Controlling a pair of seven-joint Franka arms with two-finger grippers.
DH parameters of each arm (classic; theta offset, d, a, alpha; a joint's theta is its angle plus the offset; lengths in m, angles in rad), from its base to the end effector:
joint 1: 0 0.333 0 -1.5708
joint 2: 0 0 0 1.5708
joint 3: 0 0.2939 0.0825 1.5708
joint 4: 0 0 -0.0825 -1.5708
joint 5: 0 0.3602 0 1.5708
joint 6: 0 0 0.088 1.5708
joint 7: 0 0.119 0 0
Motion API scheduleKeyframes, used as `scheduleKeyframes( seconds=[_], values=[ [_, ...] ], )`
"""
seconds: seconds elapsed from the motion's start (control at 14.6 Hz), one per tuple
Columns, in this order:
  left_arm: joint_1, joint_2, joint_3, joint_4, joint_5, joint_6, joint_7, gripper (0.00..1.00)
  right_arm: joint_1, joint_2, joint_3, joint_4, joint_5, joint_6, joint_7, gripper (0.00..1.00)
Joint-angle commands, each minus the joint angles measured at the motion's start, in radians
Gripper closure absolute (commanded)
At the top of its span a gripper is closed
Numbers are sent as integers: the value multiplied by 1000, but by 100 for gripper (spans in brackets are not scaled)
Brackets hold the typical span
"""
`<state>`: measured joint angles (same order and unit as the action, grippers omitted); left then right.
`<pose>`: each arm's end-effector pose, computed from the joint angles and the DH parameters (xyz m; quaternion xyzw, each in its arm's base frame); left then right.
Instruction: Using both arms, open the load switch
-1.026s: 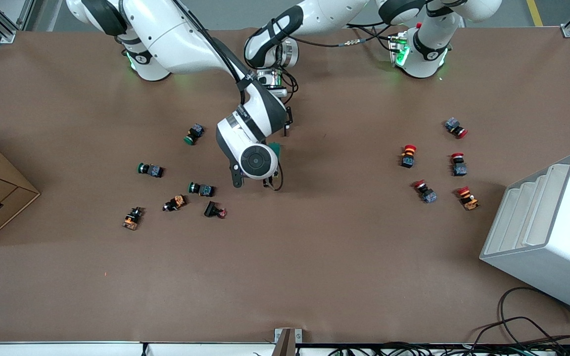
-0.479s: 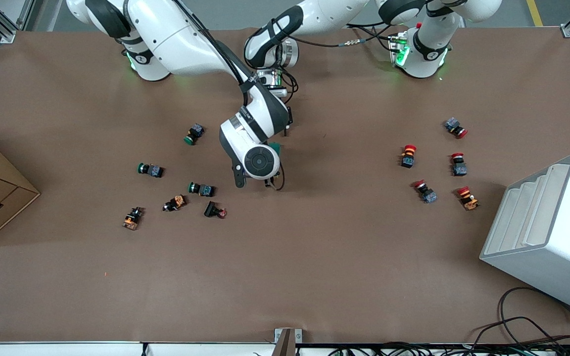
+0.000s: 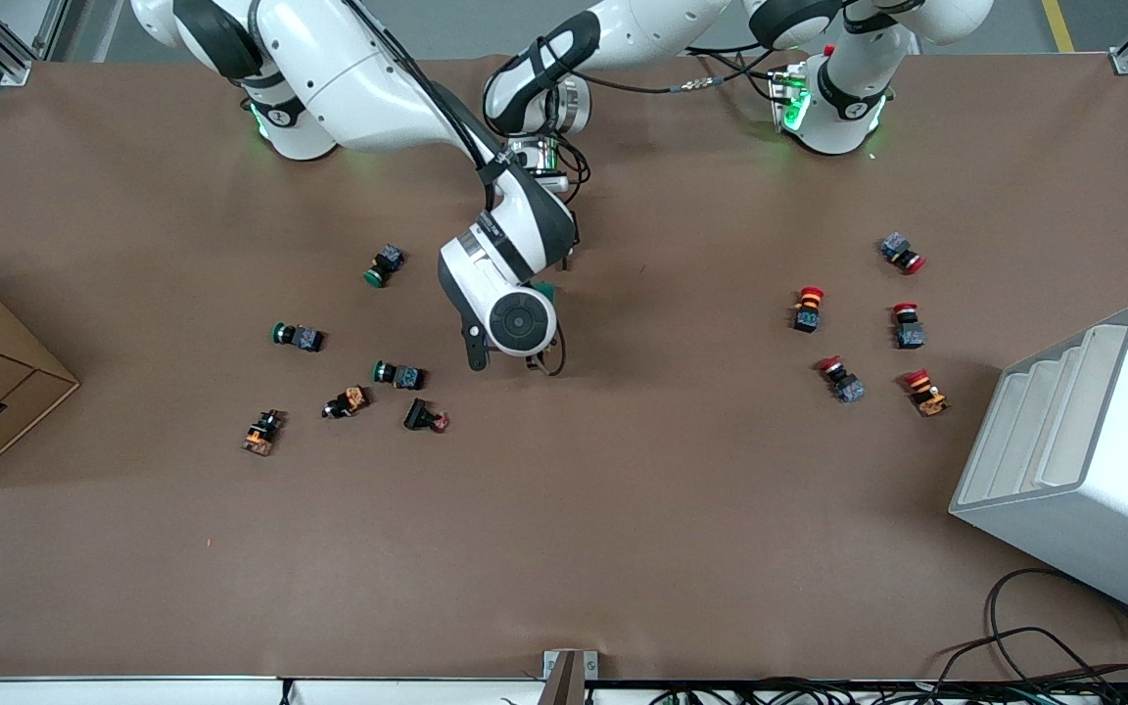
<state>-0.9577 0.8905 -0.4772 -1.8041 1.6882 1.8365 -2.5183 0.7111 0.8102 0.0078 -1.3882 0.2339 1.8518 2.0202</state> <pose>0.1734 -0.5588 0.0812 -0.8676 -0.0068 -0.4970 0.0128 0.4787 0.4455 0.1914 0.7467 -0.6336 -0.1399 0.1463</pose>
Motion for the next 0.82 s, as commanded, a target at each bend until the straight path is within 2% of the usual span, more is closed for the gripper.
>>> scheduleKeyframes(
  seconds=[0.0, 0.21, 0.75],
  values=[
    [-9, 4, 11, 5, 4, -8, 1, 0, 18, 0, 4, 37, 28, -100, 9, 0],
    [-7, -1, 11, 12, 1, -9, 58, 1, 5, 0, 23, 72, 33, -178, 8, 0],
    [-7, 2, 11, 8, -1, -8, 56, 0, 5, -9, 28, 78, 35, -253, -21, 0]
  ],
)
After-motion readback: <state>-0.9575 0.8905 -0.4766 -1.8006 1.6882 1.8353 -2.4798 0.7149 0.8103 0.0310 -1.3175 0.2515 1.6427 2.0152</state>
